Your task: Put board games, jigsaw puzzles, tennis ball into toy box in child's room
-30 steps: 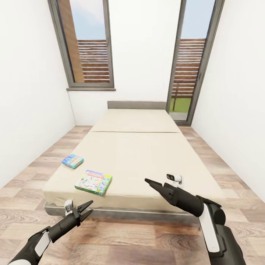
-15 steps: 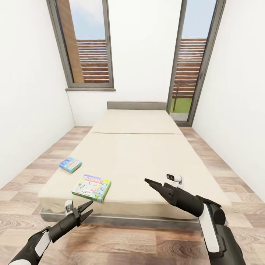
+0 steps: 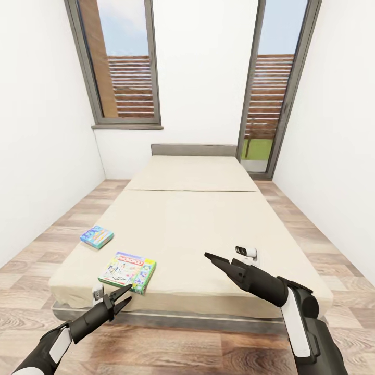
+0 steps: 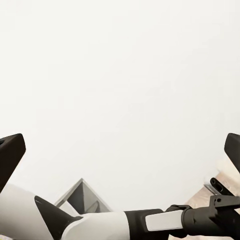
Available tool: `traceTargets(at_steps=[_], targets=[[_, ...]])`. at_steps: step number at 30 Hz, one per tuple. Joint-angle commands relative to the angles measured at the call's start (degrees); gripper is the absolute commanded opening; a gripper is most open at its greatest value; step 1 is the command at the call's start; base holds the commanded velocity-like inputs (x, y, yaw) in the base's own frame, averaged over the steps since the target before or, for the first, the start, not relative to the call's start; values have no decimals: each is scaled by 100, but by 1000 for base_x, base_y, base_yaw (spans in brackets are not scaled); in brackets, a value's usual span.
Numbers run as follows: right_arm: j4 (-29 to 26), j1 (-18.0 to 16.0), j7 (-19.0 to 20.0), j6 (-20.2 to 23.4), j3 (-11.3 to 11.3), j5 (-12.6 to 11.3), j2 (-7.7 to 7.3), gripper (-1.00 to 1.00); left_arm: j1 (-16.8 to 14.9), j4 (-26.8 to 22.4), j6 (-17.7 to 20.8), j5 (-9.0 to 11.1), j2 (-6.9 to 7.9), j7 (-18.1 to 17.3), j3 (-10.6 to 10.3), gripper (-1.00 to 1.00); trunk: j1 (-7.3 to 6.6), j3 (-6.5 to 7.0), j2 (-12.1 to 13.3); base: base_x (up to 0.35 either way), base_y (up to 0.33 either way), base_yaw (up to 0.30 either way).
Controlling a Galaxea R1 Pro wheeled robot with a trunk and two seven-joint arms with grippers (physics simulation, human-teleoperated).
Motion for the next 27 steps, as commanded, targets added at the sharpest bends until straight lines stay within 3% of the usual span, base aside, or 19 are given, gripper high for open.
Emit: traceTargets(at_steps=[1, 6, 13, 27], targets=[[0, -4, 13, 39, -8, -5, 4, 100, -6, 1, 26, 35, -2, -9, 19, 100, -1, -5, -2, 6, 0, 0], [0, -2, 14, 39, -8, -5, 8, 100, -6, 1, 52, 36, -8, 0, 19, 100, -1, -5, -2, 3, 0, 0], [0, -2, 21, 40, -8, -5, 9, 100, -6, 1, 65, 36, -9, 10, 17, 100, 153, -130, -283, 0, 0, 0], [0, -3, 23, 46, -8, -5, 10, 100, -6, 1, 39, 36, -11, 7, 25, 100, 153, -130, -283, 0, -1, 0]])
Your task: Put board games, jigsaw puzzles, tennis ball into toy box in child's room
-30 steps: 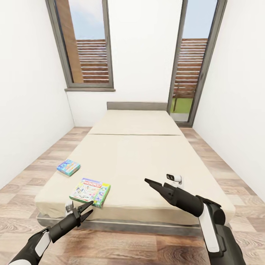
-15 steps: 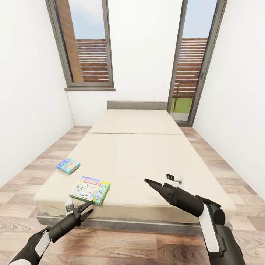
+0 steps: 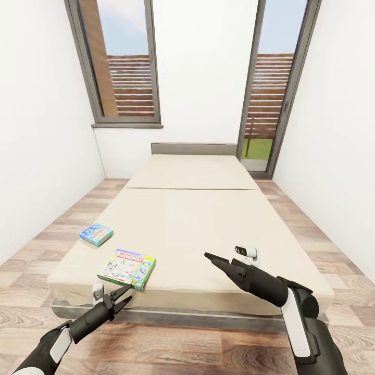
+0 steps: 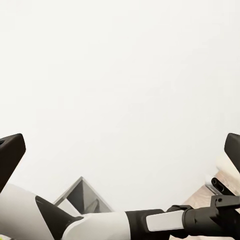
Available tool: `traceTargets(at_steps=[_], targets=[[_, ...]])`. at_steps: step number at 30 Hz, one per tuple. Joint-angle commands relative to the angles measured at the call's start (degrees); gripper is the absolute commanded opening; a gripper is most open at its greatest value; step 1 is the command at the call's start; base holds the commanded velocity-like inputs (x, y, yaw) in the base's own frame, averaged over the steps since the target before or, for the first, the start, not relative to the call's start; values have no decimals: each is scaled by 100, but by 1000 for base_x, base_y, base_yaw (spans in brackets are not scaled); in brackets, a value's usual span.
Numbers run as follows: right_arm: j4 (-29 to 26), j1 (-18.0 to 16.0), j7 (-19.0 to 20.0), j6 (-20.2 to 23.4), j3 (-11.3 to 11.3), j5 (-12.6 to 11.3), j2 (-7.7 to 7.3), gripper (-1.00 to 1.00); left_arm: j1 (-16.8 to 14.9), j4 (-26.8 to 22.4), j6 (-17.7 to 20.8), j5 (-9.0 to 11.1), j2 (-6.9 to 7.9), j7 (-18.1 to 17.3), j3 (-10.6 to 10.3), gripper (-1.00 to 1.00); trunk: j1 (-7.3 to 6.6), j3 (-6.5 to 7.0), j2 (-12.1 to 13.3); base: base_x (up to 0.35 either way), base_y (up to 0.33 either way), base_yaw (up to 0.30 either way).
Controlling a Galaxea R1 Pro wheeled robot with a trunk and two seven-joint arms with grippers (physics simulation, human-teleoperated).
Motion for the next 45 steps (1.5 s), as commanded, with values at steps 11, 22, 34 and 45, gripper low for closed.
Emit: traceTargets(at_steps=[11, 22, 34, 45], targets=[[-1, -5, 28, 40, -8, -5, -2, 100, -5, 2, -10, 6, -8, 11, 18, 100, -1, -5, -2, 0, -100, 0], [-9, -6, 39, 40, -8, -11, -4, 100, -5, 2, -24, 4, -8, 21, 18, 100, -1, -5, -2, 0, -31, 0], [-9, -6, 39, 40, -8, -14, -4, 100, -5, 2, -24, -3, -8, 36, 18, 100, -1, -5, -2, 0, -90, 0], [-9, -5, 39, 40, -8, -14, 2, 100, -5, 2, -30, -3, -8, 39, 18, 100, -1, -5, -2, 0, -4, 0]])
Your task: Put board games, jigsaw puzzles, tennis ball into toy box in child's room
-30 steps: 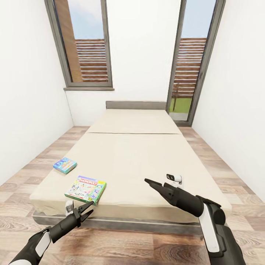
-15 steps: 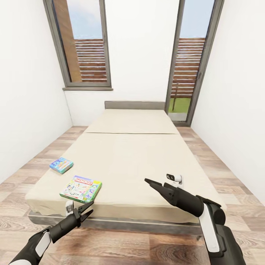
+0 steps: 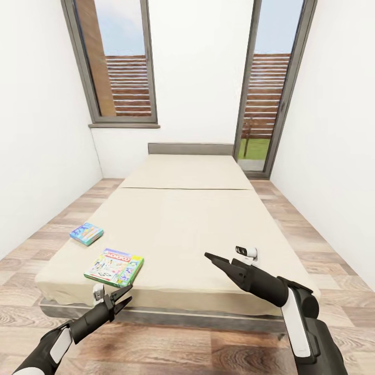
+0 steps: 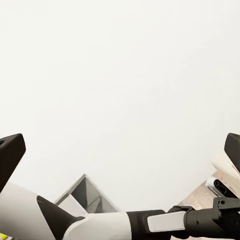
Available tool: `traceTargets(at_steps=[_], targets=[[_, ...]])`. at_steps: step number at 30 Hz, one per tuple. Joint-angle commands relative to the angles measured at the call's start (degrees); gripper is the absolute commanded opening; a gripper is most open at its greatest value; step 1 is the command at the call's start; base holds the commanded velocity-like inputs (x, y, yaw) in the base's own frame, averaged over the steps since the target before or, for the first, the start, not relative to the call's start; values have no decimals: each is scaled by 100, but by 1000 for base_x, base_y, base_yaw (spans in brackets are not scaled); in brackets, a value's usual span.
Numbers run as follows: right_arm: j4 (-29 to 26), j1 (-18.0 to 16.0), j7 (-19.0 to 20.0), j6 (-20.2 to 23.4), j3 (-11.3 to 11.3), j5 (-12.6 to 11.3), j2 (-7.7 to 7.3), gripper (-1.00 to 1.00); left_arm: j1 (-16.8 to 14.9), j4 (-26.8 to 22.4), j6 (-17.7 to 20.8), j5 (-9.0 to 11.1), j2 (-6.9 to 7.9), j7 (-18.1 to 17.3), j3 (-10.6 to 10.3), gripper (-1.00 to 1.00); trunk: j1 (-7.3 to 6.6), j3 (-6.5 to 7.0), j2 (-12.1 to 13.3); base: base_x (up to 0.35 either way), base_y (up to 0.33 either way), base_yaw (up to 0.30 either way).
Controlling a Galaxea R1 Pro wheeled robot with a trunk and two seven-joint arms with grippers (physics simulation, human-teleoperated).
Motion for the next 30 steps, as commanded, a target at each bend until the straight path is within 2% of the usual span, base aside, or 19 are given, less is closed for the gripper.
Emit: traceTargets(at_steps=[1, 30], targets=[[-1, -4, 13, 39, -8, -5, 3, 100, -7, 1, 4, 44, -4, -6, 22, 100, -1, -4, -2, 0, 0, 0], [-1, -3, -3, 39, 1, -13, 10, 100, -7, 1, -7, 44, -9, -13, 21, 100, -1, -4, -2, 22, -4, 0]])
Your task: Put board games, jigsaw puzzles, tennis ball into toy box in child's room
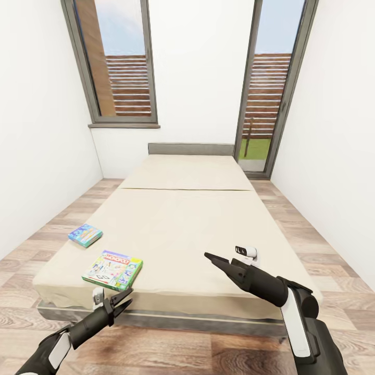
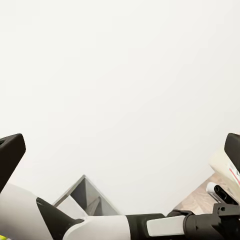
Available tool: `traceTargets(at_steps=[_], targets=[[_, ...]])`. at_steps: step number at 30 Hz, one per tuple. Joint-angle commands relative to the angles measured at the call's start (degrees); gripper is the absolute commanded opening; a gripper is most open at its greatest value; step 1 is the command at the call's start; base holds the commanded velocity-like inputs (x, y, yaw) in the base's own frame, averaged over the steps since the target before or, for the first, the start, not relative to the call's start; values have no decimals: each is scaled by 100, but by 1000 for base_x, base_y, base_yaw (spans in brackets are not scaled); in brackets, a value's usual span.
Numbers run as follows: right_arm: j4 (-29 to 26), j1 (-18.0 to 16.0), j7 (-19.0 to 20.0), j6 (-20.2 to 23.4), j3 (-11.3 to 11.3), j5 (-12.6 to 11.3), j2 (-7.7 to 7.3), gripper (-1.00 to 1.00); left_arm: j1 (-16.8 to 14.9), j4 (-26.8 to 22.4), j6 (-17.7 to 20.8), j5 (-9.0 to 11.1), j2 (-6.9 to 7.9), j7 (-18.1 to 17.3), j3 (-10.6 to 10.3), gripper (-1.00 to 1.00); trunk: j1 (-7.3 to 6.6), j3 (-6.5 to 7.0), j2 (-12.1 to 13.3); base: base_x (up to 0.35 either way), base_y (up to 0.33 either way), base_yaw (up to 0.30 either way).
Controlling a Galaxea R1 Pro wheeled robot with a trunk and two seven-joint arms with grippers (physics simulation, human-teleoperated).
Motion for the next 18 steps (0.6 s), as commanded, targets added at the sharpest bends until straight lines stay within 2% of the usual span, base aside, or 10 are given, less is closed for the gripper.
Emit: traceTargets(at_steps=[1, 18], targets=[[0, -4, 12, 39, -8, -6, 5, 100, -119, 0, 2, 63, -7, -4, 23, 100, -1, -4, -2, 0, -76, 0], [0, -3, 11, 39, -8, -6, 7, 100, -119, 0, -1, 63, -9, -3, 26, 100, -1, -4, -2, 0, -27, 0]])
